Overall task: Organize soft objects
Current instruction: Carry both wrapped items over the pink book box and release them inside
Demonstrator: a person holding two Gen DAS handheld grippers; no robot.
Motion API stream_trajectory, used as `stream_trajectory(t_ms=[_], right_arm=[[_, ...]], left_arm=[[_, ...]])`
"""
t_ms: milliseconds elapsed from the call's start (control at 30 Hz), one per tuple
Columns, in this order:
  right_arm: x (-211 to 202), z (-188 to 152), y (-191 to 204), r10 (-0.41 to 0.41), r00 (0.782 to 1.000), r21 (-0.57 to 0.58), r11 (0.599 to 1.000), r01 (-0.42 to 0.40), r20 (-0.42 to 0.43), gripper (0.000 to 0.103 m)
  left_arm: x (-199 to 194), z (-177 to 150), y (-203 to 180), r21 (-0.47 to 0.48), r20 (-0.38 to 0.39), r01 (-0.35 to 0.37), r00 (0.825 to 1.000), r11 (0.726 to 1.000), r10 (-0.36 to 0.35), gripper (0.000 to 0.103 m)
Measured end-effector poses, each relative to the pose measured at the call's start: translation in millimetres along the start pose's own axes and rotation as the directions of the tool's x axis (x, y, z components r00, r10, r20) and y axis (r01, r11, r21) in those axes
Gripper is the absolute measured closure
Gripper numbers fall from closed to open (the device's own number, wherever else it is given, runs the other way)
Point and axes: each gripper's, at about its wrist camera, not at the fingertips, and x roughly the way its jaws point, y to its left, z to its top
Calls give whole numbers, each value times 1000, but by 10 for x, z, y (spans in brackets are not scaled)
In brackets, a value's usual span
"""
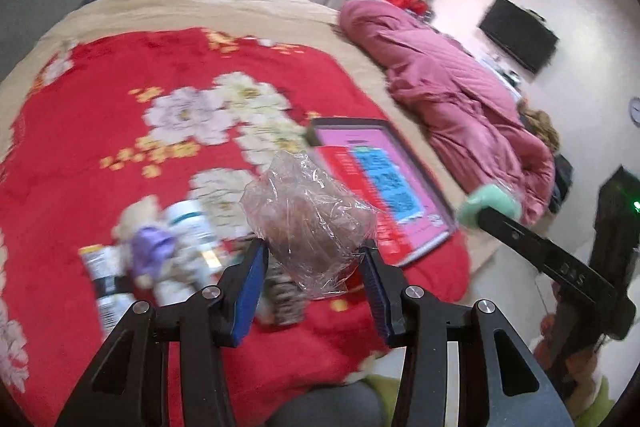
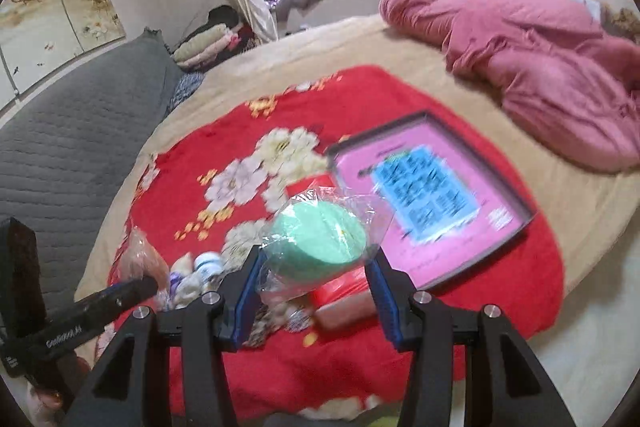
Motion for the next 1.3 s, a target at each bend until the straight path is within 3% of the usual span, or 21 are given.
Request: stream_trajectory(t_ms=[400,733,933,1100,1300], right_arm=[[26,342,-866,-42,999,81,996,41,5,53],[327,476,-1519,-93,994,127,987,100,-60,53],[643,518,-1778,-117,984,108,985,132,-137,53],[991,513,-1912,-160,957,59,982,179,-242,53],[1278,473,-2034,-173,928,37,980,196,-331,53]], left_arm=[[648,233,-1081,149,-91,67,994,987,-54,54],[1503,380,-1675,293,-212,24,976,956,40,54],[2003,388,-1830,348,-302,-1,946,937,114,54],[2331,282,-1894,421,-354,-27,915,907,192,54],[2606,183,-1816,402,-425,-7,884,916,193,54]])
